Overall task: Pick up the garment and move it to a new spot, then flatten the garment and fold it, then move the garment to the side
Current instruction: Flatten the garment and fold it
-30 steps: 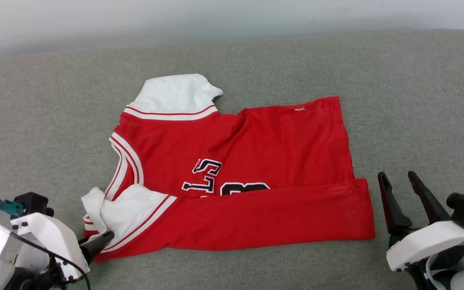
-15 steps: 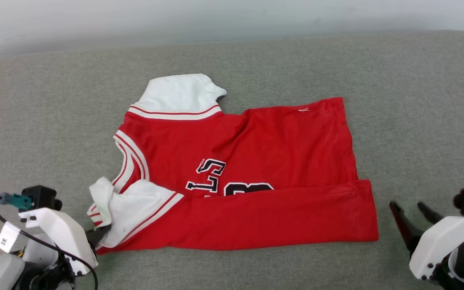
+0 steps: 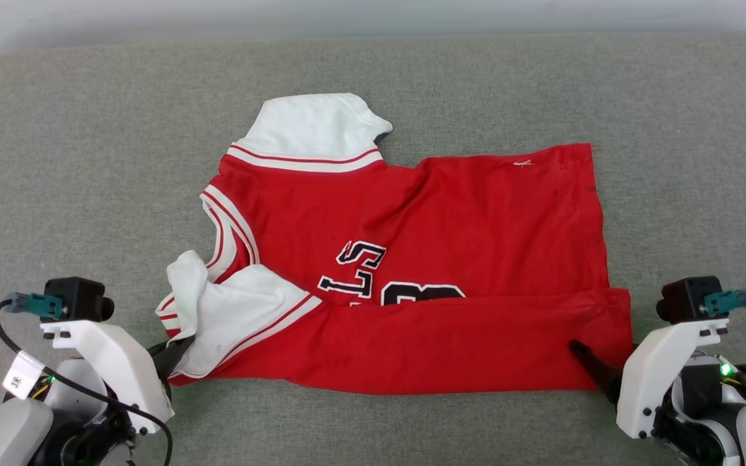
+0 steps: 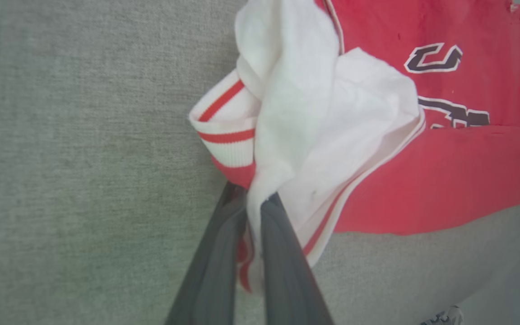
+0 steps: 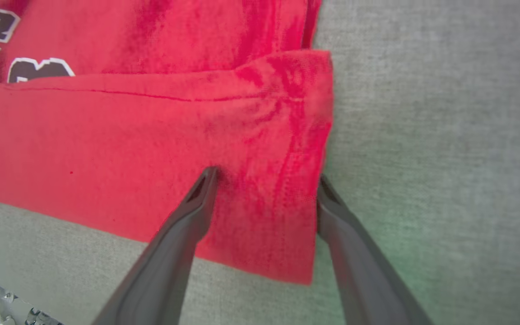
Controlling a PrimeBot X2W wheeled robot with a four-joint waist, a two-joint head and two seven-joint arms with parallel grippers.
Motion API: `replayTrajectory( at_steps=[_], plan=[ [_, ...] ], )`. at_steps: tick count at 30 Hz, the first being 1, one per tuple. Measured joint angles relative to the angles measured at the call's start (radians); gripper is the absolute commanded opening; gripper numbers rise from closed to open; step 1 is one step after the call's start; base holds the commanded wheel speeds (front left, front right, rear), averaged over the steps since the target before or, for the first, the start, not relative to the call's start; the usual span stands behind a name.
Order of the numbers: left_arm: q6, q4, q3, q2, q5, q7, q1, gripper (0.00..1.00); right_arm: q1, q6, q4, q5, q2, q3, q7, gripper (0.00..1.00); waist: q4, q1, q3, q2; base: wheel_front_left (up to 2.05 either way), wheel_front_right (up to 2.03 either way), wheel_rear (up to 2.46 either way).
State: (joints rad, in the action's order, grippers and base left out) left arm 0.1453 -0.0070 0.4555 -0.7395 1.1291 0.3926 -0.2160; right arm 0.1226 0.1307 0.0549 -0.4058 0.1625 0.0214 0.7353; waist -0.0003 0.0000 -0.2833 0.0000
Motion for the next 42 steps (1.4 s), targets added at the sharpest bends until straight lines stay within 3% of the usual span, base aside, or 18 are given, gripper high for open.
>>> replayTrajectory(
  at_steps=[2,3,4,5,14,27,34,35,36,37,42],
  plan=[
    [0.0,0.0,0.002,0.003,0.0,-0.002,-0.001,0.0,0.01,0.0,0.03,-0.018,0.002,0.013,0.007,1.0,0.006,0.0,-0.008,0.0,0.0,0.0,0.0],
    [0.0,0.001,0.003,0.005,-0.001,-0.002,-0.001,0.0,0.016,0.0,0.04,-0.027,0.003,0.015,0.008,0.44,0.008,-0.0001,-0.01,-0.0001,0.0,0.0,0.0],
    [0.0,0.003,0.004,0.009,-0.001,-0.003,-0.001,0.0,0.02,0.0,0.049,-0.028,0.004,0.018,0.004,0.05,0.009,0.0,-0.011,-0.0001,0.0,0.0,0.0],
    [0.0,0.006,0.006,0.011,-0.001,-0.005,0.0,0.0,0.022,-0.002,0.057,-0.036,0.004,0.018,0.001,0.0,0.009,0.0,-0.009,0.0,0.0,0.0,0.0],
    [-0.003,0.012,0.008,0.028,0.002,-0.047,0.051,0.0,0.006,0.0,0.066,-0.055,0.024,0.026,-0.025,0.0,0.004,0.0,0.066,0.0,0.0,0.0,0.0],
    [0.085,-0.056,0.005,0.001,0.043,-0.061,0.266,0.0,-0.197,0.0,-0.039,-0.081,0.038,-0.01,0.064,0.0,0.007,-0.0002,0.247,0.0,0.0,0.0,0.0],
    [0.091,-0.053,0.009,0.019,0.074,-0.075,0.333,0.0,-0.294,0.0,-0.084,-0.08,0.004,-0.061,0.089,0.0,0.004,-0.0002,0.271,0.0,0.0,0.0,0.0],
    [0.084,-0.043,0.013,0.022,0.067,-0.079,0.332,0.23,-0.296,0.0,-0.086,-0.078,-0.003,-0.063,0.078,0.25,0.004,-0.0001,0.269,0.0,0.0,0.0,0.0],
    [0.084,-0.043,0.013,0.022,0.067,-0.079,0.332,0.62,-0.296,0.0,-0.086,-0.078,-0.003,-0.063,0.078,1.0,0.004,-0.0001,0.269,0.0,0.0,0.0,0.0],
    [0.074,-0.021,0.02,0.037,0.06,-0.091,0.322,1.0,-0.298,0.0,-0.092,-0.066,-0.012,-0.065,0.03,1.0,0.005,-0.0001,0.264,0.0,0.0,0.0,0.0],
    [0.05,0.013,0.02,0.06,-0.007,-0.166,0.253,1.0,-0.297,0.0,-0.114,-0.032,-0.019,-0.056,-0.162,1.0,0.009,-0.0001,0.254,0.0,0.0,0.0,0.0]
  ],
)
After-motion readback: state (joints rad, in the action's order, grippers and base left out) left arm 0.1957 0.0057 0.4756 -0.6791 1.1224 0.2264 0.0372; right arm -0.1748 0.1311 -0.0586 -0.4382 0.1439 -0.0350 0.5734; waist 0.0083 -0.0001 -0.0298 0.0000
